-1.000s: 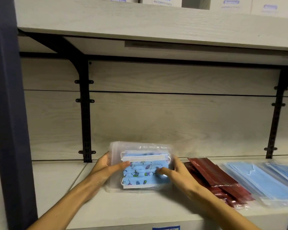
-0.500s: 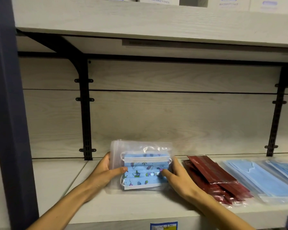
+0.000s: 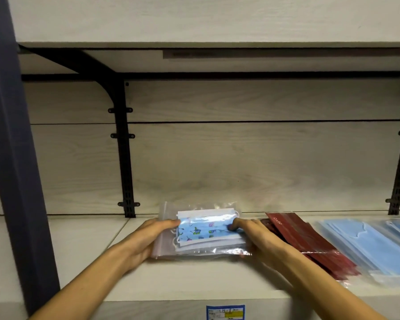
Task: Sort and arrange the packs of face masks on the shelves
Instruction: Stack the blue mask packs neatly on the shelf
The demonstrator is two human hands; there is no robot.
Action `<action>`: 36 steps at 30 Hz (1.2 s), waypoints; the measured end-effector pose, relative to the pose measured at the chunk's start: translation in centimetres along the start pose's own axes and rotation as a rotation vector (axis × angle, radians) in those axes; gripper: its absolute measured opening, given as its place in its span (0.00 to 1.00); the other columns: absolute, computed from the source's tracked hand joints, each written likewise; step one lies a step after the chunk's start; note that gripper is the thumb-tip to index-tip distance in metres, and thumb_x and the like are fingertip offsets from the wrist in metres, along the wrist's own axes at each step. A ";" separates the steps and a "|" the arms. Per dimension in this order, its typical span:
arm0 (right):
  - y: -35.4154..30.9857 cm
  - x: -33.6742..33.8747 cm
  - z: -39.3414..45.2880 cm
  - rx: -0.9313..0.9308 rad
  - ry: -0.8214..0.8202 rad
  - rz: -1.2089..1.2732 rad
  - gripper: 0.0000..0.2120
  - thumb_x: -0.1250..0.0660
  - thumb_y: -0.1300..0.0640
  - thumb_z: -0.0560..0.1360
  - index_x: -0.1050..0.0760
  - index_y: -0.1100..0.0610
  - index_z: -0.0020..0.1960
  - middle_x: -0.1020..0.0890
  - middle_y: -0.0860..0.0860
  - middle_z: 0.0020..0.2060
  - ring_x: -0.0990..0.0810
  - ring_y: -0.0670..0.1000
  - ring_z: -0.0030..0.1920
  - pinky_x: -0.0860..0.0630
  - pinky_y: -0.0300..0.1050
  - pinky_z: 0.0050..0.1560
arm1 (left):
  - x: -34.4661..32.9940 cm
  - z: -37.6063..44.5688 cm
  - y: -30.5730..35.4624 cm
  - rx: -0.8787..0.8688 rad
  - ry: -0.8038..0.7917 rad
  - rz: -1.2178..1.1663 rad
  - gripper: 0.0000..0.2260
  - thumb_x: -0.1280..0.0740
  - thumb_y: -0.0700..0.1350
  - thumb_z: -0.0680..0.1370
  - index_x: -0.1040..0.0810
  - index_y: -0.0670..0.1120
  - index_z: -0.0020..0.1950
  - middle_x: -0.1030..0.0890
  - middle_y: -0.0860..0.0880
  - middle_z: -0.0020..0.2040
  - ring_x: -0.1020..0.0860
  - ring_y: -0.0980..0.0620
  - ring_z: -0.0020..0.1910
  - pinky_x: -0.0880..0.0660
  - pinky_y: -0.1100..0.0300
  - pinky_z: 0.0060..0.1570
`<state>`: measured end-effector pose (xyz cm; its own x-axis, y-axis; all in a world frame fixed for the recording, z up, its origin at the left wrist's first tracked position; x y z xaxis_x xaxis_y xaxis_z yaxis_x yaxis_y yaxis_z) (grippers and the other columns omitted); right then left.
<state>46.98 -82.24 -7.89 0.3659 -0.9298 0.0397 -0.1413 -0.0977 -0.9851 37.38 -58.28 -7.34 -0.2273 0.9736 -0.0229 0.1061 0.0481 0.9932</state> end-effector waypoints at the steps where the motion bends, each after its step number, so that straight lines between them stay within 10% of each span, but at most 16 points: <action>1: 0.2 0.1 0.2 -0.007 0.005 0.025 0.26 0.24 0.56 0.65 0.26 0.62 0.59 0.18 0.66 0.53 0.15 0.64 0.45 0.18 0.65 0.44 | -0.3 -0.1 -0.2 0.022 -0.007 0.005 0.21 0.26 0.46 0.75 0.23 0.41 0.66 0.15 0.41 0.57 0.17 0.41 0.57 0.20 0.48 0.57; 14: -0.5 -1.0 -7.0 0.154 0.076 -0.088 0.12 0.31 0.58 0.76 0.24 0.63 0.56 0.16 0.59 0.43 0.18 0.55 0.37 0.26 0.44 0.31 | 0.5 -6.9 0.8 -0.163 0.106 -0.030 0.25 0.23 0.44 0.71 0.26 0.42 0.66 0.14 0.44 0.55 0.15 0.45 0.51 0.18 0.49 0.52; 27: 2.4 -15.3 -26.3 0.339 0.140 0.044 0.09 0.35 0.64 0.76 0.22 0.60 0.55 0.14 0.62 0.46 0.15 0.67 0.45 0.25 0.59 0.43 | 10.4 -27.4 -0.2 -0.190 -0.204 -0.053 0.25 0.28 0.51 0.72 0.23 0.45 0.67 0.16 0.43 0.60 0.18 0.42 0.60 0.26 0.44 0.66; 36: 2.7 -35.9 -25.1 0.210 -0.067 0.101 0.12 0.31 0.54 0.75 0.19 0.61 0.54 0.14 0.58 0.41 0.19 0.58 0.37 0.26 0.46 0.35 | 30.4 -33.6 -2.3 -0.084 0.257 -0.040 0.13 0.30 0.43 0.78 0.20 0.40 0.61 0.14 0.41 0.50 0.15 0.42 0.49 0.18 0.52 0.48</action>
<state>10.38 -58.05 -7.81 0.4206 -0.9049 -0.0652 0.0112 0.0771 -0.9970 -2.28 -36.30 -6.48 -0.4688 0.8822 -0.0430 0.0138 0.0559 0.9983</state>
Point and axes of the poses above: each hand's wrist, its own z-axis towards the middle knuckle, its own x-axis out of the back of the hand, y = z × x, the point moved 7 cm from there along z, towards the middle knuckle
